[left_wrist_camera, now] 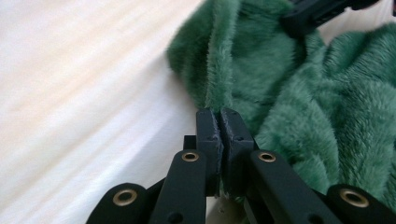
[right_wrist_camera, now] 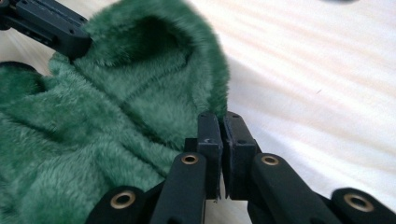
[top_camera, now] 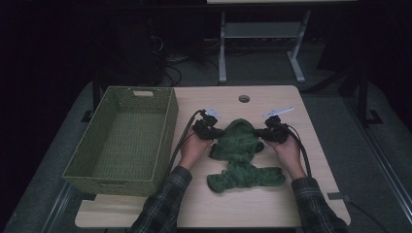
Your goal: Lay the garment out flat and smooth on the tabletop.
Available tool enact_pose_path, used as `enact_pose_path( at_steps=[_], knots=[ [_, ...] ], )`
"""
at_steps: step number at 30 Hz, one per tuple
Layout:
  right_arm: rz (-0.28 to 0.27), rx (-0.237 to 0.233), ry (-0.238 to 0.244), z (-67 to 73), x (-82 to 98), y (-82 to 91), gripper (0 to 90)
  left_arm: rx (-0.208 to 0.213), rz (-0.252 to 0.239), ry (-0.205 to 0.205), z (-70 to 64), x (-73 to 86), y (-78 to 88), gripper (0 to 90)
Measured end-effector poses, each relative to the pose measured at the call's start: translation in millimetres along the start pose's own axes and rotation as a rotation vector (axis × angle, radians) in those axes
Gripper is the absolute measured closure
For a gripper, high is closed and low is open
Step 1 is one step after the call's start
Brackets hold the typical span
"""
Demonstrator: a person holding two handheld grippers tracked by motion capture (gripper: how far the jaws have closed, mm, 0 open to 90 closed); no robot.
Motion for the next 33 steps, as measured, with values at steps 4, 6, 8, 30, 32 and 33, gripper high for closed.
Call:
enact_pose_path(
  at_steps=[4,6,8,30,32,33],
  knots=[
    [-0.051,-0.002,-0.005,-3.9,-4.2,11.1,87.0,-0.04,-0.043,0.03,10.9,1.5,10.3,87.6],
    [-0.056,0.009,-0.013,-8.5,-3.4,11.9,87.2,-0.042,-0.054,0.058,14.9,3.9,10.2,88.0],
    [-0.056,-0.021,-0.039,-11.0,-1.1,9.6,87.2,-0.036,-0.053,0.074,16.0,7.0,5.4,88.4],
    [-0.074,-0.057,-0.089,-21.5,11.7,-2.3,60.9,-0.065,-0.053,0.106,25.0,12.1,-3.1,75.6],
    [-0.088,-0.048,-0.077,-20.9,9.1,6.9,59.4,-0.062,-0.068,0.106,22.0,7.8,4.9,71.3],
    [-0.098,-0.044,-0.065,-20.1,7.6,11.0,58.3,-0.059,-0.069,0.101,19.7,6.5,8.7,70.1]
  ],
)
Point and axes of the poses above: each handheld gripper's, and its own axes: y roughly backward along the jaws, x roughly out of its underside, z roughly to its left, the point moved 10 cm from there along -y, roughly forward along the jaws, and after that the axes turned 9 degrees about z, right-handed, at the moved point
